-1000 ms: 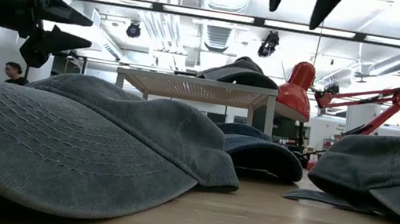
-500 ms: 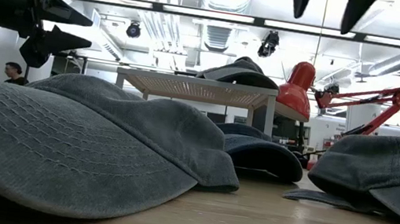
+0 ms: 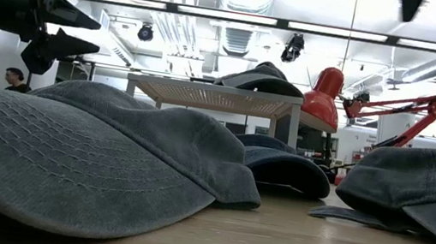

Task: Pick & Place hat
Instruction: Put the right gray cap on the shelf

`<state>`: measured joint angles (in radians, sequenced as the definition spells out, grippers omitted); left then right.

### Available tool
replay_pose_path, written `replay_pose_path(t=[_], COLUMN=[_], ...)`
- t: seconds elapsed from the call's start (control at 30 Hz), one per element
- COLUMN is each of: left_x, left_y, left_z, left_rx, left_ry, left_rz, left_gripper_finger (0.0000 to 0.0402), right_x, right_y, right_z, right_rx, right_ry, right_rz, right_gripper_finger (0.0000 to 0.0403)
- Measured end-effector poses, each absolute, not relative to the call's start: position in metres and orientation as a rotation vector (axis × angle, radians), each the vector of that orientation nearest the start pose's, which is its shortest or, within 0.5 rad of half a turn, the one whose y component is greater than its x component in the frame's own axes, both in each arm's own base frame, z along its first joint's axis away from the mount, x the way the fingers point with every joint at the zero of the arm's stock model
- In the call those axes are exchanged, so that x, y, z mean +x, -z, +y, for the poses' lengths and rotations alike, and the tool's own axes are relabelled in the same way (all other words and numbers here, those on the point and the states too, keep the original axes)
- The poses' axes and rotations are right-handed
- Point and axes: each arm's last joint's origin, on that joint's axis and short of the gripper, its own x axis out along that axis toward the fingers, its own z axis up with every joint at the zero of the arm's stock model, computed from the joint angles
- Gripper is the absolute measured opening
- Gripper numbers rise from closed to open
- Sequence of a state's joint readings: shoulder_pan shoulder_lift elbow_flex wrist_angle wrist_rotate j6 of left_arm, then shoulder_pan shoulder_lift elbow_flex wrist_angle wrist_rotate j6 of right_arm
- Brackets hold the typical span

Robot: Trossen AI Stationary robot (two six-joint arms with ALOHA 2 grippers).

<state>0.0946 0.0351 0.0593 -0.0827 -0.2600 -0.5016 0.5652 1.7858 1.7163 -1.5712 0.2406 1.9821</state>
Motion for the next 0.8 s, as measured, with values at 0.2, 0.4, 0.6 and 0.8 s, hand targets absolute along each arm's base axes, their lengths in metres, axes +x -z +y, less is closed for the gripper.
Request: replay_pose_path(t=[0.2, 0.4, 0.6, 0.8], left_x=[0.094, 0.094, 0.094, 0.094], left_y=[-0.173, -0.172, -0.172, -0.172], left_z=[0.016, 0.016, 0.016, 0.016], left_rx=[-0.491, -0.491, -0.491, -0.491], left_ry=[-0.363, -0.364, -0.363, -0.364], left_rz=[-0.027, -0.025, -0.025, -0.025], left_gripper_finger=[0.0223, 0.0223, 0.0223, 0.0223], right_x=[0.247, 0.235, 0.235, 0.238], right_y=[-0.299, -0.289, -0.286, -0.267], right_z=[0.185, 0.196, 0.199, 0.202], right_rx=[0.919, 0.903, 0.889, 0.912], right_ry=[1.174, 1.186, 1.150, 1.109], right_rz=[1.059, 1.054, 1.067, 1.076], right_gripper_finger=[0.0310, 0.0315, 0.0313, 0.0313])
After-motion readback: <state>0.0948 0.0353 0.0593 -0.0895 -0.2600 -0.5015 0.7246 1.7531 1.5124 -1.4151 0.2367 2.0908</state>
